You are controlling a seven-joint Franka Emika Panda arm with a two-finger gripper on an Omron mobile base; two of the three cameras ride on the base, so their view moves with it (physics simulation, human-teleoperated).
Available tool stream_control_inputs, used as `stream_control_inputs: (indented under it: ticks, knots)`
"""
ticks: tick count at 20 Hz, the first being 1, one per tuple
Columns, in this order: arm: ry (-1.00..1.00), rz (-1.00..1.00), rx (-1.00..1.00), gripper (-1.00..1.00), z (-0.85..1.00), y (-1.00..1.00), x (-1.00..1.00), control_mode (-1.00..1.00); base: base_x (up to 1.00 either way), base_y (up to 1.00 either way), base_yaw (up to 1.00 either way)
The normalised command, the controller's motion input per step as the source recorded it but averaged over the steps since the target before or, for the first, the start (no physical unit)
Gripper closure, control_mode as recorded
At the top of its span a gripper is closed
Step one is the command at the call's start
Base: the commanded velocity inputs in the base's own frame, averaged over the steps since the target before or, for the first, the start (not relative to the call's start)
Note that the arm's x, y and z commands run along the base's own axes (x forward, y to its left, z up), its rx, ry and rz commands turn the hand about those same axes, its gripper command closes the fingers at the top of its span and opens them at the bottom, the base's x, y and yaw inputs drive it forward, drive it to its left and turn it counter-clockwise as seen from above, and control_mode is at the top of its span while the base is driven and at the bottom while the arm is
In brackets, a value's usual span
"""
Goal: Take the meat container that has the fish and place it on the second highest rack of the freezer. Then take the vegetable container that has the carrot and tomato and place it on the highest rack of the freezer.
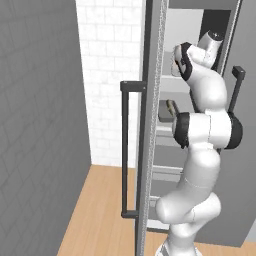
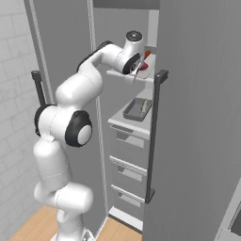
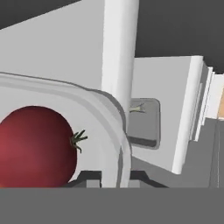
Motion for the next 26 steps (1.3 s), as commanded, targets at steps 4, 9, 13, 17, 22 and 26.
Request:
stream_control_inputs:
  ticks: [4,9,13,17,22,26]
  knots:
    - [0.06,-0.03,0.02,1.0,0.0,-0.27,0.89,-1.0,0.0,0.0,0.0]
    - [0.0,-0.01,0.0,1.0,-0.16,-0.12,0.4,-1.0,0.0,0.0,0.0]
    - [-0.08,0.0,0.0,-1.0,-0.39,0.04,-0.03,-1.0,0.0,0.0,0.0]
    - [-0.31,0.0,0.0,-1.0,-0.19,0.44,-0.56,-1.0,0.0,0.0,0.0]
    - [-0.48,0.0,-0.01,-1.0,-0.24,0.69,-0.73,-1.0,0.0,0.0,0.0]
    - [-0.5,0.0,0.0,-1.0,-0.81,0.84,-0.99,-1.0,0.0,0.0,0.0]
